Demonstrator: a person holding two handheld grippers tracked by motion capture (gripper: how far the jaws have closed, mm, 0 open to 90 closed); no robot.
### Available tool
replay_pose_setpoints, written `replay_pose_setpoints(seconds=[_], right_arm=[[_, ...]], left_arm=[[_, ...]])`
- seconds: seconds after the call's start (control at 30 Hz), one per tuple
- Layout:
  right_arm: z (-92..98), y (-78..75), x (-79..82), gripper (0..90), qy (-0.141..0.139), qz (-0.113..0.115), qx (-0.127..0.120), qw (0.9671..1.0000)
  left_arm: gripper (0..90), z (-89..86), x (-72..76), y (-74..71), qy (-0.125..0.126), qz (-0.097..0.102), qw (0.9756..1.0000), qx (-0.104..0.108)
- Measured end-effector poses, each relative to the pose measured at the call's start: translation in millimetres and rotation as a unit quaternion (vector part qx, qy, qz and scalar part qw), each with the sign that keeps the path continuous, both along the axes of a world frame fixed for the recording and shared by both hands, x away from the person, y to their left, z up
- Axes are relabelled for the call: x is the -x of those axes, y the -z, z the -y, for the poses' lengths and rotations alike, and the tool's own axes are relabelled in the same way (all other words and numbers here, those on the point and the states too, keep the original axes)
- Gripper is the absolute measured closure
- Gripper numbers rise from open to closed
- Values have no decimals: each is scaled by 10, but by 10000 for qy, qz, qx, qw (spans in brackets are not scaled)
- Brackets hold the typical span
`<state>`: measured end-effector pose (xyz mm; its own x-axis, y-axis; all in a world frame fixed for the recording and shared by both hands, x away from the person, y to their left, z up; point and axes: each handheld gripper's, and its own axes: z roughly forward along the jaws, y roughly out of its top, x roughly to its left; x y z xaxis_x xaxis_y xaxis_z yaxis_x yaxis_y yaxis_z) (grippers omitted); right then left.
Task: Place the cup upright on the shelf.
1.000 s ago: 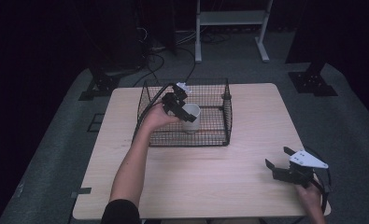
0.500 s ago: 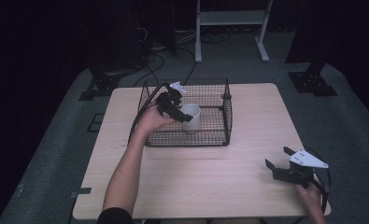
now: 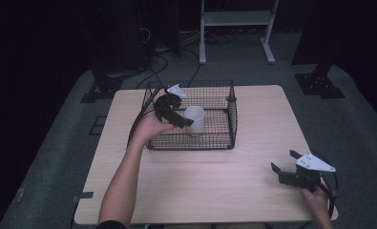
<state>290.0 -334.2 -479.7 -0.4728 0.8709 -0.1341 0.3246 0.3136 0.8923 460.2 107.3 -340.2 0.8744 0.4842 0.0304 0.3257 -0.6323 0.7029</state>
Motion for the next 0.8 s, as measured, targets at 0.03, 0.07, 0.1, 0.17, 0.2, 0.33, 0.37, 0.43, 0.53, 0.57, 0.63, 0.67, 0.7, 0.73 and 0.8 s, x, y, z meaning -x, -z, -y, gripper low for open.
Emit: replay_pose_setpoints(seconds=[0.03, 0.07, 0.1, 0.17, 0.2, 0.33, 0.37, 0.43, 0.53, 0.57, 0.63, 0.67, 0.7, 0.73, 0.8], right_arm=[[-1, 0, 1, 131, 1, 2, 4, 10000], [-1, 0, 1, 131, 1, 2, 4, 10000], [0, 0, 0, 131, -1, 2, 4, 10000], [-1, 0, 0, 131, -3, 1, 4, 10000], [-1, 0, 0, 131, -3, 1, 4, 10000], [3, 0, -2, 131, 19, -14, -22, 10000], [2, 0, -2, 131, 19, -18, -22, 10000], [1, 0, -1, 131, 17, -16, -18, 10000], [0, 0, -2, 131, 10, -10, -2, 10000], [0, 0, -1, 131, 13, -11, -1, 10000], [0, 0, -1, 131, 13, -10, -2, 10000], [0, 0, -1, 131, 16, -8, -2, 10000], [0, 0, -1, 131, 20, -8, -3, 10000], [0, 0, -1, 131, 19, -5, 0, 10000], [1, 0, -1, 131, 22, 0, 0, 10000]], left_arm=[[73, -14, 39, 4, -22, 18, 10000, 29], [73, -14, 39, 4, -22, 18, 10000, 29], [73, -18, 58, 7, -22, 42, 10000, 34], [73, -37, 102, 13, -23, 62, 10000, 6], [73, -37, 102, 13, -23, 62, 10000, 6], [73, -88, 181, 25, -60, 94, 9999, 100], [74, -99, 224, 32, -77, 115, 9998, 111], [73, -106, 254, 37, -72, 120, 9998, 149], [74, -111, 341, 44, -49, 148, 9997, 164], [74, -110, 365, 44, -37, 175, 9997, 150], [74, -111, 392, 41, -28, 210, 9997, 151], [74, -114, 414, 38, -26, 211, 9996, 183], [74, -117, 434, 35, -20, 210, 9996, 204], [74, -121, 449, 33, -15, 215, 9996, 199], [74, -137, 484, 34, -5, 228, 9995, 227]])
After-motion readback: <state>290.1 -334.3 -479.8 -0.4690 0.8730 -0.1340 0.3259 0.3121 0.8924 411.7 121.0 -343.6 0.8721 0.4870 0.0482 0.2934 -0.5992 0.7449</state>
